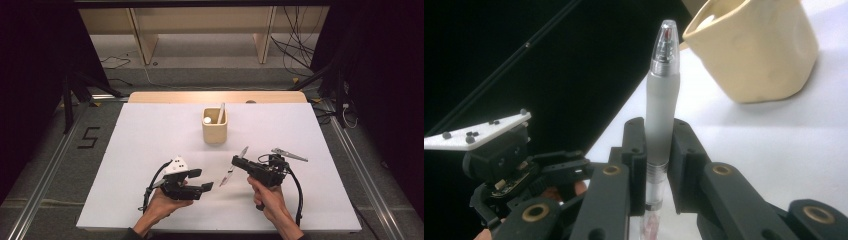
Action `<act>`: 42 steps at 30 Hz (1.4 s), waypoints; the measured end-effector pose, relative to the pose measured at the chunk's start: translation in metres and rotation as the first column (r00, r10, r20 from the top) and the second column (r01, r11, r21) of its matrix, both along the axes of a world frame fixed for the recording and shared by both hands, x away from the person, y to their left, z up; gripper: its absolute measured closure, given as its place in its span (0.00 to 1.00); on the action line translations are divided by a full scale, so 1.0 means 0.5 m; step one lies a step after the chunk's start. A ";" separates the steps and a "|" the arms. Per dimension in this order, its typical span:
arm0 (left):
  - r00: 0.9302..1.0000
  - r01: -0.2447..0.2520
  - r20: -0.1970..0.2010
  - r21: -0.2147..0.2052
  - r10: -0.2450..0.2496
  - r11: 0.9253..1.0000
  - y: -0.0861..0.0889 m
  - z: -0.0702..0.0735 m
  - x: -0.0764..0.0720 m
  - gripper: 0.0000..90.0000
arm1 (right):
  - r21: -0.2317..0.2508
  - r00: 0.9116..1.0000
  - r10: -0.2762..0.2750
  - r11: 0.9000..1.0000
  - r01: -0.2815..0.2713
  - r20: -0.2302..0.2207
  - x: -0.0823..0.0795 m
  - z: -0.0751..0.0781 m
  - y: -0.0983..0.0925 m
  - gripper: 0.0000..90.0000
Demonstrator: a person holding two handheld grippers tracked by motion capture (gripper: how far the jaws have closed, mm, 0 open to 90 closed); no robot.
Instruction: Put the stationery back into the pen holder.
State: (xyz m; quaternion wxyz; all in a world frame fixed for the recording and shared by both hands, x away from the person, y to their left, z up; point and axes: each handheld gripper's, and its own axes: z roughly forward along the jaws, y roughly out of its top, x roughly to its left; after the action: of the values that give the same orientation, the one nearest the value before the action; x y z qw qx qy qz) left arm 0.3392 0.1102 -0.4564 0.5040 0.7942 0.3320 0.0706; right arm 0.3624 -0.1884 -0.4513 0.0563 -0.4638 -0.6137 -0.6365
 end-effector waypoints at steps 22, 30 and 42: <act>0.989 -0.132 0.064 -0.006 0.132 0.991 0.108 -0.041 -0.012 0.30 | -0.050 0.994 -0.078 0.995 0.082 0.080 0.055 0.058 -0.019 0.89; 0.986 -0.147 0.077 -0.018 0.148 0.989 0.121 -0.049 -0.021 0.29 | -0.062 0.990 -0.105 0.992 0.111 0.097 0.086 0.079 -0.018 0.89; 0.981 -0.171 0.088 -0.029 0.173 0.985 0.136 -0.057 -0.030 0.28 | -0.058 0.978 -0.163 0.983 0.172 0.129 0.139 0.127 -0.020 0.89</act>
State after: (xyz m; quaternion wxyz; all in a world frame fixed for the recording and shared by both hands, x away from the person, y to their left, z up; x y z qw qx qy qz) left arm 0.3243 0.1782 -0.4848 0.5189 0.7531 0.3772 0.1461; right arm 0.4318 -0.1983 -0.3879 -0.0519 -0.4751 -0.5964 -0.6449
